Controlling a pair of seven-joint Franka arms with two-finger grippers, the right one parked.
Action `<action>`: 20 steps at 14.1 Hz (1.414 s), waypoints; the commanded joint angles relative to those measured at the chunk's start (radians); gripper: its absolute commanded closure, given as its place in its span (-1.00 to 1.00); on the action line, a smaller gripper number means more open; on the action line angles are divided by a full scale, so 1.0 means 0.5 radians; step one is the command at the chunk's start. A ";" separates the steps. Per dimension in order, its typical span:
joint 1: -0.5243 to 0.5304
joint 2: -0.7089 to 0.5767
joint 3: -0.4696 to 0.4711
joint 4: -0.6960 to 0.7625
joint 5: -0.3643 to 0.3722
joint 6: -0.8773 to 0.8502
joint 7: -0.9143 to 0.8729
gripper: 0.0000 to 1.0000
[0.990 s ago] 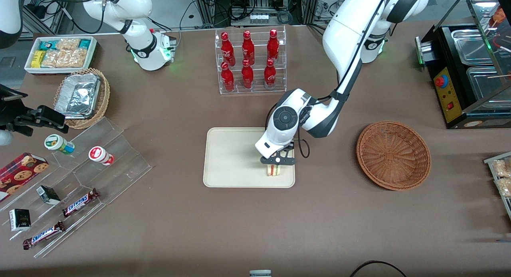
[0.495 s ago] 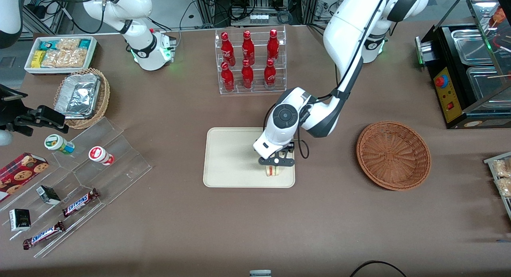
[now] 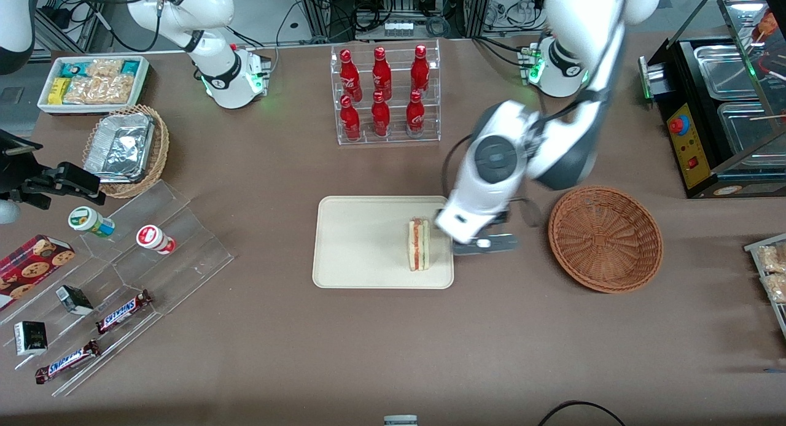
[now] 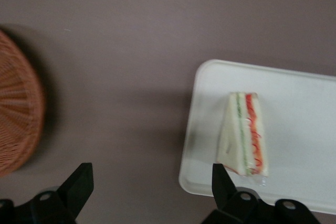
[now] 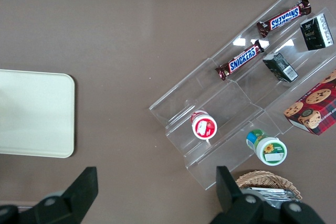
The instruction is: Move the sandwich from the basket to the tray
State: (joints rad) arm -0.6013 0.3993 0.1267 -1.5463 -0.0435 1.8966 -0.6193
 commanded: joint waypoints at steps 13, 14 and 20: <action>0.840 -0.841 -0.001 -0.202 0.044 -0.605 0.919 -1.00; 0.920 -0.866 -0.072 -0.181 0.047 -0.654 0.962 -1.00; 1.117 -0.820 -0.260 -0.024 0.062 -0.765 1.039 -1.00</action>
State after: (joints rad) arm -0.0653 -0.0233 0.0180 -1.5747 -0.0260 1.5381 -0.1192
